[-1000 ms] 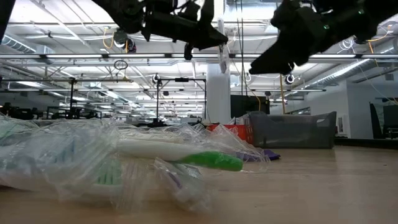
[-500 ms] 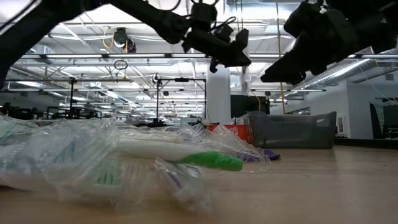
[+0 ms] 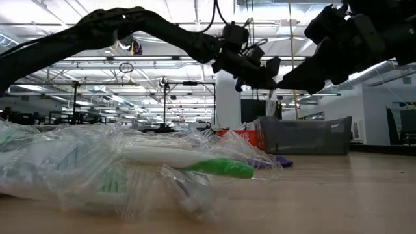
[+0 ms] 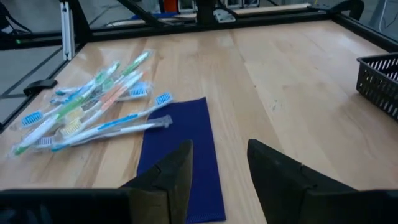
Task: Pick & Place Toothbrushes
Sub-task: Put the purple toothbrush into the white bin, then put the orange toothbrush into the orange bin
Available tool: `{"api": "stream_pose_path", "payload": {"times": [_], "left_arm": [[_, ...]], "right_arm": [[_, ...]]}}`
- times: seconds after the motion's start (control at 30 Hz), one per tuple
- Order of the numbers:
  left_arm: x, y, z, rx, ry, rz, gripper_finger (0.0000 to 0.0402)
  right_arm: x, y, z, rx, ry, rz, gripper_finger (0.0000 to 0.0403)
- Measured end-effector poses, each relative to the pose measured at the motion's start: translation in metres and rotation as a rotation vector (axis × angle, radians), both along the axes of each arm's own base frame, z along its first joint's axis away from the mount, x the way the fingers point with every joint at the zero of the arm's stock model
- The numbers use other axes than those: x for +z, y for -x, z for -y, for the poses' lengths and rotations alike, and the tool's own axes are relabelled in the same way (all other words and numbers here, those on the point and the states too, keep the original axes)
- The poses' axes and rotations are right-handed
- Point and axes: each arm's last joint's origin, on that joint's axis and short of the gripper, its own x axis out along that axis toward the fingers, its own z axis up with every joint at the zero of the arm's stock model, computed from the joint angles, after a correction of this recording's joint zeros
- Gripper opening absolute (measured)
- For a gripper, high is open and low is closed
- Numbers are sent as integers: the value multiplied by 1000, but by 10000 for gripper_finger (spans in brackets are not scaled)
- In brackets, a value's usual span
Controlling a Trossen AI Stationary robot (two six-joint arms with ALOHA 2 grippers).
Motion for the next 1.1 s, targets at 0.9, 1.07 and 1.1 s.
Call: {"api": "stream_pose_path", "payload": {"times": [0.9,1.07,1.1], "left_arm": [[-25,-3,10,87,-49,-174,111],[-25,-3,10,87,-50,-172,162],[-25,-3,10,89,-44,-170,170]], "right_arm": [[-1,1,0,-4,1,6,146],[-1,1,0,-4,1,6,146],[-1,1,0,-4,1,6,146]]}}
